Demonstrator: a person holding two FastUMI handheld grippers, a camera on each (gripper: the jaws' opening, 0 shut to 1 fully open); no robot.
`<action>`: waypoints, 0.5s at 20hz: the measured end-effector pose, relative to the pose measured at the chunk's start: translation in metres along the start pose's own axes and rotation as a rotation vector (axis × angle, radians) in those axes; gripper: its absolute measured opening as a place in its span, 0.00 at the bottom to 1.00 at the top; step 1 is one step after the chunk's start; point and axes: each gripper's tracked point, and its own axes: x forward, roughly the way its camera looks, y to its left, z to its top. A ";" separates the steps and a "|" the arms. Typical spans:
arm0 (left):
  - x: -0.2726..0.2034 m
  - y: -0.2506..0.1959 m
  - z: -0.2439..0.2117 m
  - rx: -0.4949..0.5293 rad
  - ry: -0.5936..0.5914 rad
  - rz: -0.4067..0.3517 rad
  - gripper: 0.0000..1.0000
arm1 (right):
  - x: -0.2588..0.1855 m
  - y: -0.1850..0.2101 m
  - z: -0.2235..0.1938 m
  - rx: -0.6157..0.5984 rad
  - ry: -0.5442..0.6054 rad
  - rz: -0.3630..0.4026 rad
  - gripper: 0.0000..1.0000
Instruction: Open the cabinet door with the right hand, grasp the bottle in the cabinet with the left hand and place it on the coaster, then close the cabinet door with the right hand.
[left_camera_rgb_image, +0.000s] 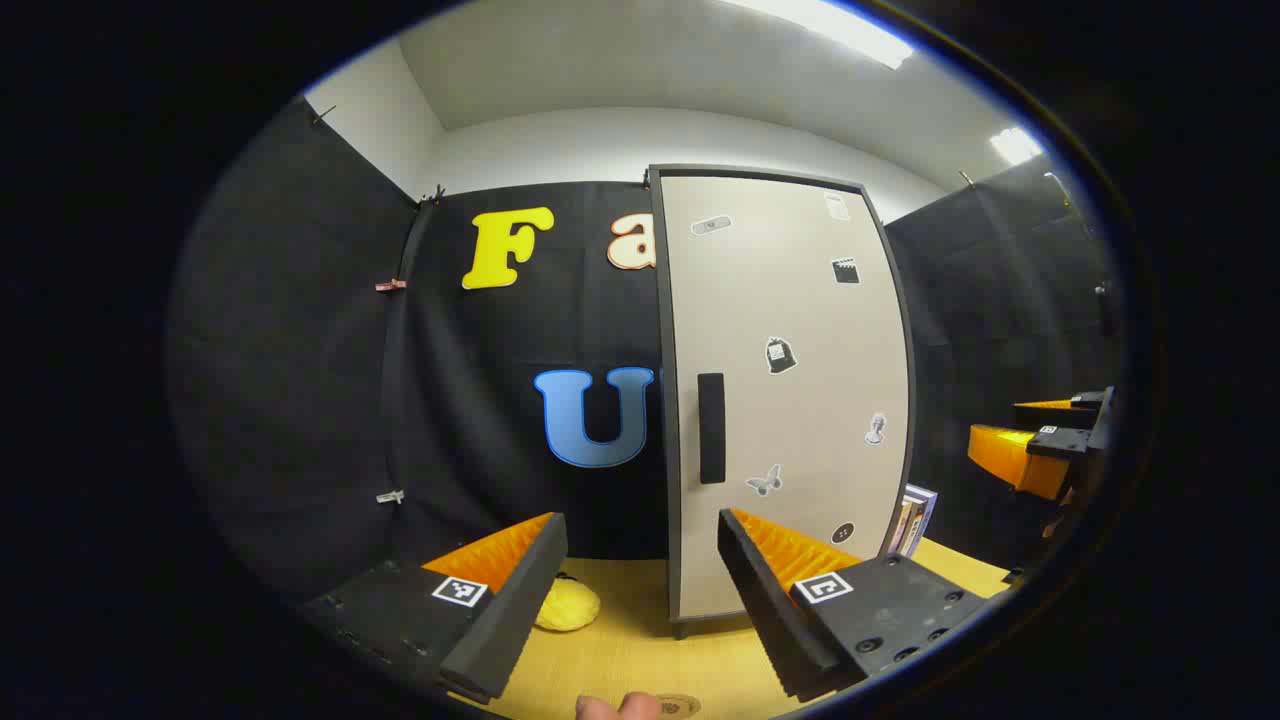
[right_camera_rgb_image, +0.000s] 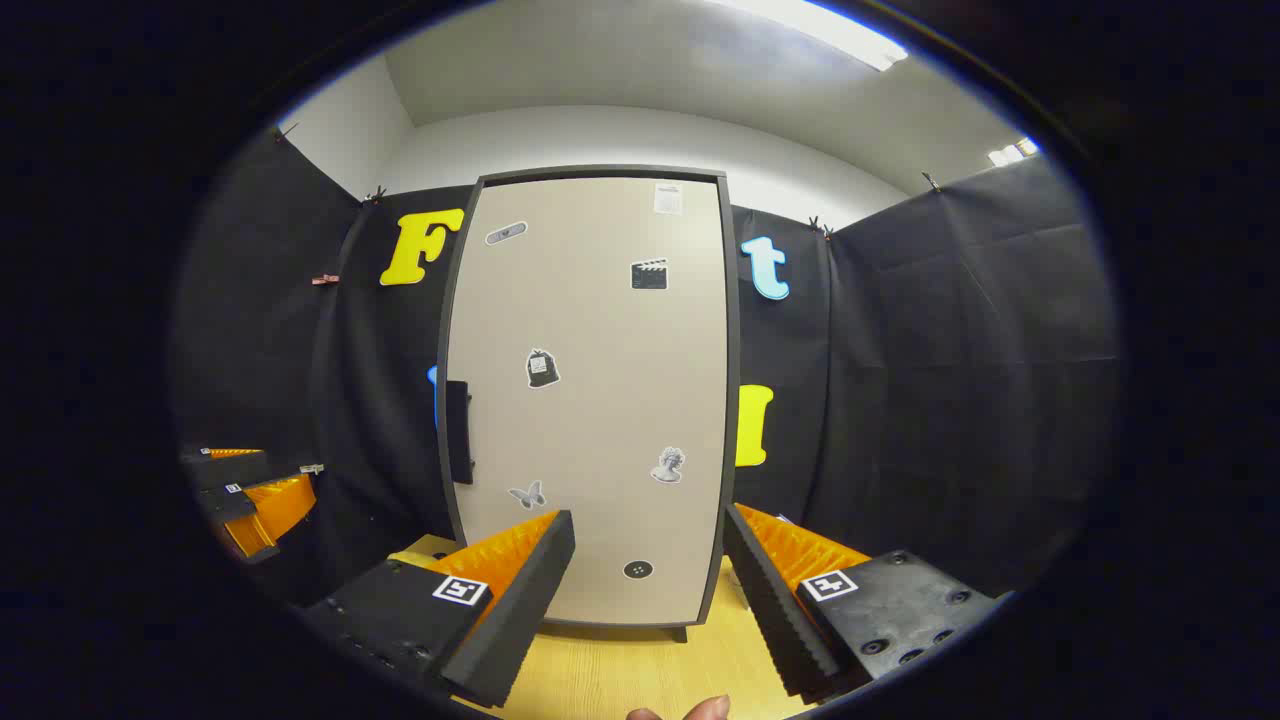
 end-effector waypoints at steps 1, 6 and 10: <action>0.002 0.002 -0.002 0.002 0.003 -0.003 0.96 | 0.000 0.002 -0.001 0.002 0.001 -0.001 0.97; 0.005 0.006 -0.005 0.000 0.003 -0.008 0.96 | 0.001 0.010 -0.003 0.002 0.005 0.001 0.97; 0.006 0.008 -0.007 0.004 0.004 -0.007 0.96 | 0.003 0.014 -0.003 0.013 0.002 0.009 0.97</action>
